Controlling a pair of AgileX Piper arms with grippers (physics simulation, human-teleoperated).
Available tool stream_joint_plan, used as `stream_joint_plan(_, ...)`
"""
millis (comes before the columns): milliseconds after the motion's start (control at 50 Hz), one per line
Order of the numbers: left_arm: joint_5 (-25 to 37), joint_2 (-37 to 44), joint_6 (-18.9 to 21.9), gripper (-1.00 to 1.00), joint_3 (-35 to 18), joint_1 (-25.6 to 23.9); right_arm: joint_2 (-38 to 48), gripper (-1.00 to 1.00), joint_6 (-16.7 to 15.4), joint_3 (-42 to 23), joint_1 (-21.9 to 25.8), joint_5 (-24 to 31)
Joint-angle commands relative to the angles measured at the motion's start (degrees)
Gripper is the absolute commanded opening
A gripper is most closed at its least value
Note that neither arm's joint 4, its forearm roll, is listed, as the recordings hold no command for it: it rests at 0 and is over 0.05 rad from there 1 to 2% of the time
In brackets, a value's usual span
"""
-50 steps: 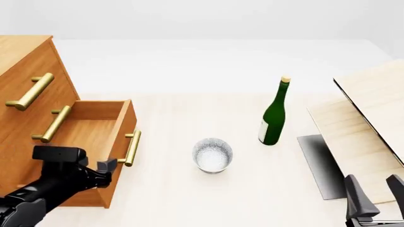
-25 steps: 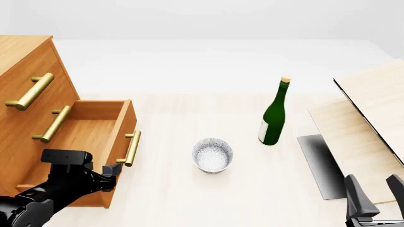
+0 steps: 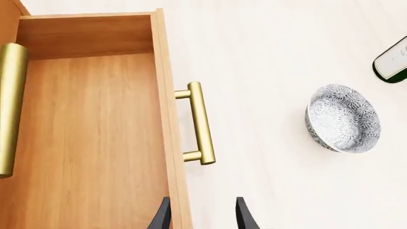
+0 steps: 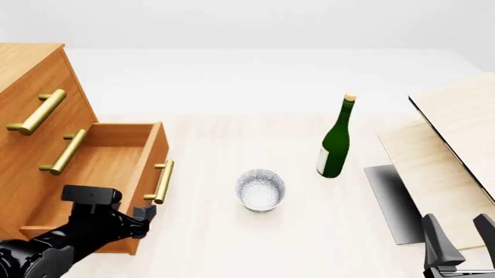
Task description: Put the bowl in the bottom drawer of the cabinet and close it.
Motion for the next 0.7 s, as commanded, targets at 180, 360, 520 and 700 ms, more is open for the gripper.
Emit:
stream_joint_plan(180,-1.4,2.4,-1.1,1.00,0.4,-1.9,0.0,1.00,0.0,0.0,0.0,0.0)
stream_joint_plan(360,-1.2,1.6,-1.2,1.00,0.4,-3.5,-0.1,1.00,0.1,0.0,0.0,0.0)
stream_joint_plan(520,-0.7,0.7,-0.9,1.00,0.5,-4.2,0.0,1.00,0.0,0.0,0.0,0.0)
stream_joint_plan(700,-0.5,0.3,-0.4,1.00,0.3,-5.1,-0.1,1.00,0.0,0.0,0.0,0.0)
